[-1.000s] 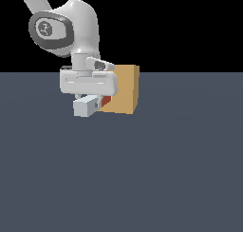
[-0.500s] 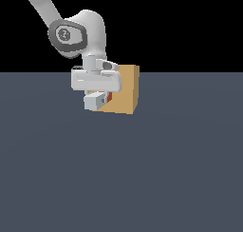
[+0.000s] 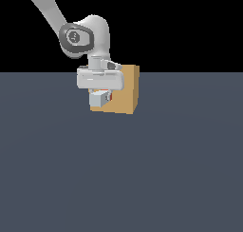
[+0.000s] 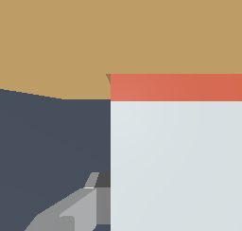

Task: Insert the peg into the horizontal hole in a box.

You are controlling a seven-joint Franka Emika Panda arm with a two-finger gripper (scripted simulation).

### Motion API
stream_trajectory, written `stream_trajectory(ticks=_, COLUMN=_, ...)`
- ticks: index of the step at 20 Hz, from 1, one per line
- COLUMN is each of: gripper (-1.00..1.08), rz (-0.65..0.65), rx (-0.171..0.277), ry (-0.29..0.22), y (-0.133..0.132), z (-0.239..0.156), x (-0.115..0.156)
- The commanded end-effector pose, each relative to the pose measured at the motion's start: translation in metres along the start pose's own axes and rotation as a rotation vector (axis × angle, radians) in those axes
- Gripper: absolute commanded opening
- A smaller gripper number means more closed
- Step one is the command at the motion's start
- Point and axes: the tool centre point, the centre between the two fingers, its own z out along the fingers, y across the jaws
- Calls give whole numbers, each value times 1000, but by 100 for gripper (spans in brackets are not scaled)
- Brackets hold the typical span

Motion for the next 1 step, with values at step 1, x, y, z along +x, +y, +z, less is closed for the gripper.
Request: stream_trajectory(ticks=1, gripper=-100, rz=0, rx=-9, ry=10, y=3, z=-2, x=10)
